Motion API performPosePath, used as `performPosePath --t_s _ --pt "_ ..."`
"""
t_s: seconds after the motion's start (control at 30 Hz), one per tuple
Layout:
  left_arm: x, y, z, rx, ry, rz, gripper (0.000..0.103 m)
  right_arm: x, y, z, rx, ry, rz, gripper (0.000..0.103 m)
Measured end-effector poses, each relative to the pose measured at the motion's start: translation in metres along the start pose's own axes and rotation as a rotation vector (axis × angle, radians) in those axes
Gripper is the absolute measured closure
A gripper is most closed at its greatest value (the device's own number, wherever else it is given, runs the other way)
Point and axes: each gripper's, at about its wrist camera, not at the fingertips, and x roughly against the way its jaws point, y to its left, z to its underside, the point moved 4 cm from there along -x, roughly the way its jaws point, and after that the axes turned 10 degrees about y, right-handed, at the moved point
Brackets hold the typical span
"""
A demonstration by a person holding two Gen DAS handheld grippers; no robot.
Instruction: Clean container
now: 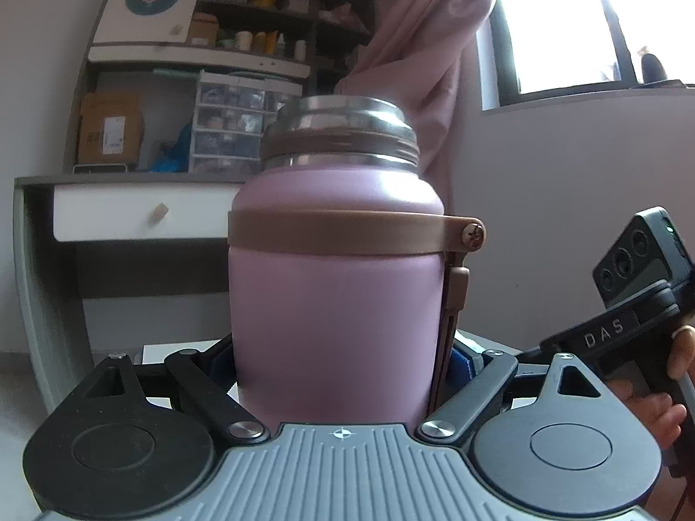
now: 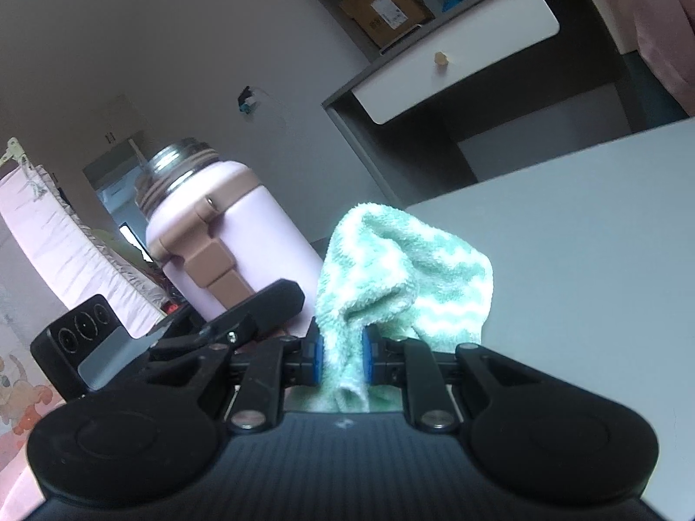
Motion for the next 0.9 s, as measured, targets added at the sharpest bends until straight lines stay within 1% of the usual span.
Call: performPosePath --t_s 0.1,0.2,0.33,0.43,0.53,0.67,0.77,0.9 --pt "-0.001 -0.005 -0.002 0.001 0.011 -0.045 0.014 0.009 0.001 0.002 0.0 -0.029 0.067 0.086" --pt "-0.002 -0.009 -0.004 0.012 0.025 -0.092 0.014 0.026 0.008 0.001 0.04 -0.076 0.158 0.086" --pt "0.003 -0.013 -0.008 0.062 0.03 -0.16 0.014 0.049 0.021 -0.004 0.109 -0.126 0.268 0.086" --pt "0.007 -0.017 -0.01 0.078 0.031 -0.203 0.014 0.063 0.03 -0.005 0.153 -0.158 0.325 0.086" --pt "0.01 -0.018 -0.012 0.091 0.032 -0.226 0.015 0.075 0.036 -0.004 0.2 -0.176 0.385 0.086" --pt "0.011 -0.02 -0.017 0.117 0.034 -0.271 0.016 0.084 0.038 -0.005 0.227 -0.18 0.44 0.086" --pt "0.012 -0.025 -0.019 0.133 0.03 -0.33 0.017 0.081 0.037 -0.01 0.224 -0.177 0.461 0.086" --pt "0.012 -0.032 -0.023 0.161 0.016 -0.431 0.017 0.081 0.034 -0.006 0.214 -0.166 0.471 0.086"
